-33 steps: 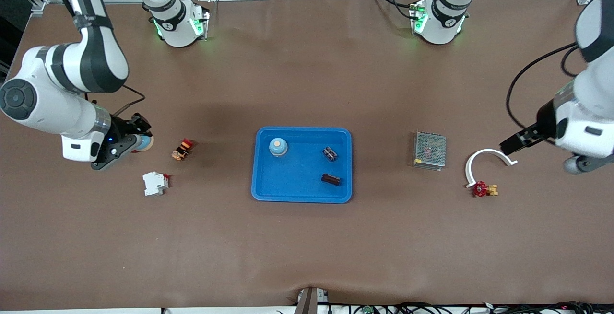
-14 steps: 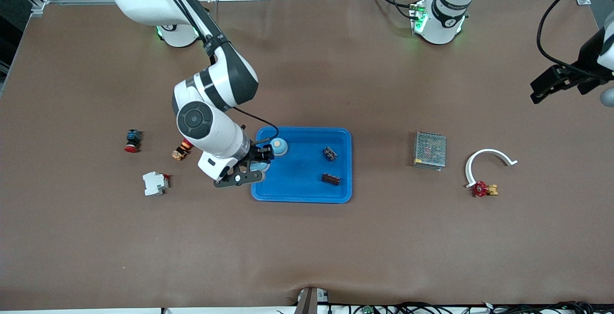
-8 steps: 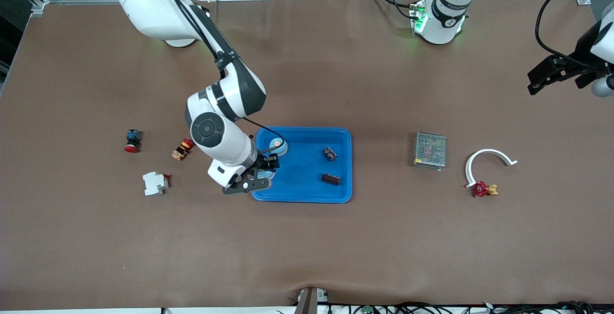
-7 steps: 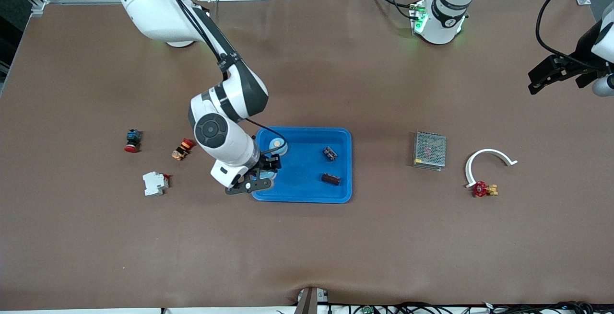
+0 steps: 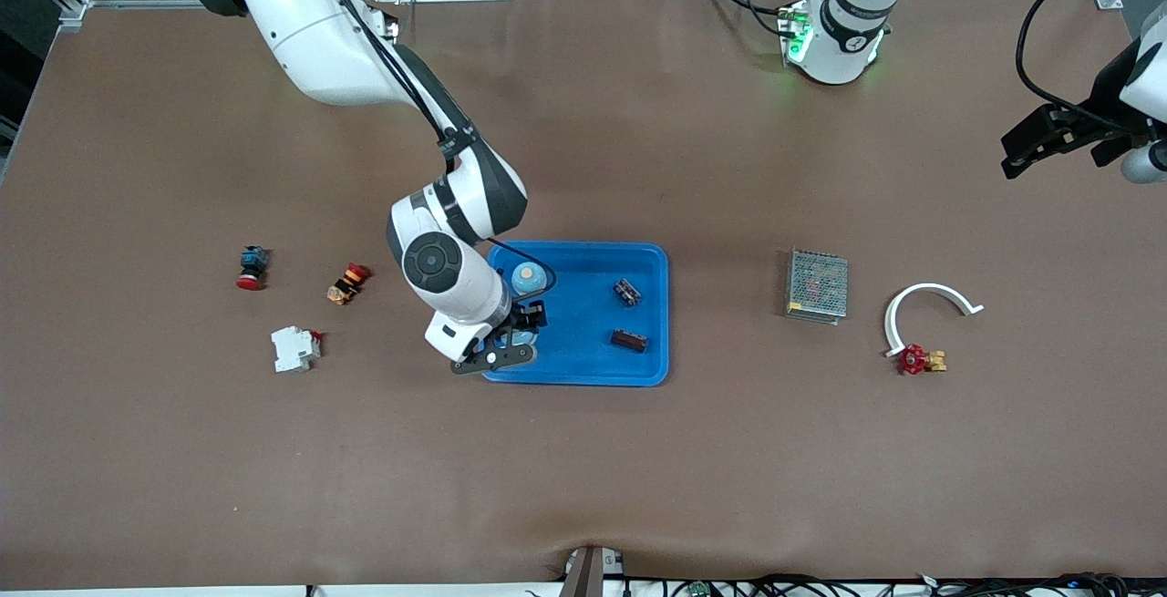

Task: Place electrolytic capacitor and blue bell in tray
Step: 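Place the second bell in the tray with the right gripper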

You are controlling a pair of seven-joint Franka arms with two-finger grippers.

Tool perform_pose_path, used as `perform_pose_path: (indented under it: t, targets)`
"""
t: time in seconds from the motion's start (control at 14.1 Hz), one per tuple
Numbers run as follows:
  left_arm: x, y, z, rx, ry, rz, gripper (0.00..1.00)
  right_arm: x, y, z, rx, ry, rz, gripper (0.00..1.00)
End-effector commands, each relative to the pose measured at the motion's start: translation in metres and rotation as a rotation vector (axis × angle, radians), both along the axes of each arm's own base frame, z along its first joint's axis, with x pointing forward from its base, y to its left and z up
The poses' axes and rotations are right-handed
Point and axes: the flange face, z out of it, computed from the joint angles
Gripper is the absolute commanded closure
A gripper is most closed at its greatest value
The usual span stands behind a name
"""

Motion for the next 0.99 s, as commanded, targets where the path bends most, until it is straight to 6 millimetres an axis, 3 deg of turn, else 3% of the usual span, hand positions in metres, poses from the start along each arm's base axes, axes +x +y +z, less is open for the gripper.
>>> perform_pose_path:
  t: [0.0,0.35,0.57,0.64,0.71,0.78,0.92]
  targets:
    - [-0.006,-0.001,0.002,-0.020,0.001,-0.022,0.00,-0.001,0.010,-0.022,-0.022,-0.003,0.005,0.60]
    - [-0.006,-0.006,0.001,-0.020,0.001,-0.031,0.00,-0.008,0.019,-0.045,-0.022,-0.008,0.017,0.60]
    - [-0.006,-0.006,0.001,-0.020,0.001,-0.031,0.00,-0.008,0.019,-0.045,-0.021,-0.009,0.016,0.58]
    - [-0.006,-0.006,0.002,-0.020,0.001,-0.031,0.00,-0.008,0.019,-0.045,-0.020,-0.009,0.014,0.47]
    - [-0.007,-0.006,0.003,-0.020,0.000,-0.031,0.00,-0.008,0.019,-0.045,-0.021,-0.009,0.015,0.13]
    - [-0.007,-0.006,0.002,-0.020,0.002,-0.032,0.00,-0.008,0.019,-0.045,-0.021,-0.010,0.018,0.00]
    - [-0.007,-0.006,0.002,-0.020,0.003,-0.032,0.00,-0.005,0.016,-0.040,-0.016,-0.016,0.014,0.00]
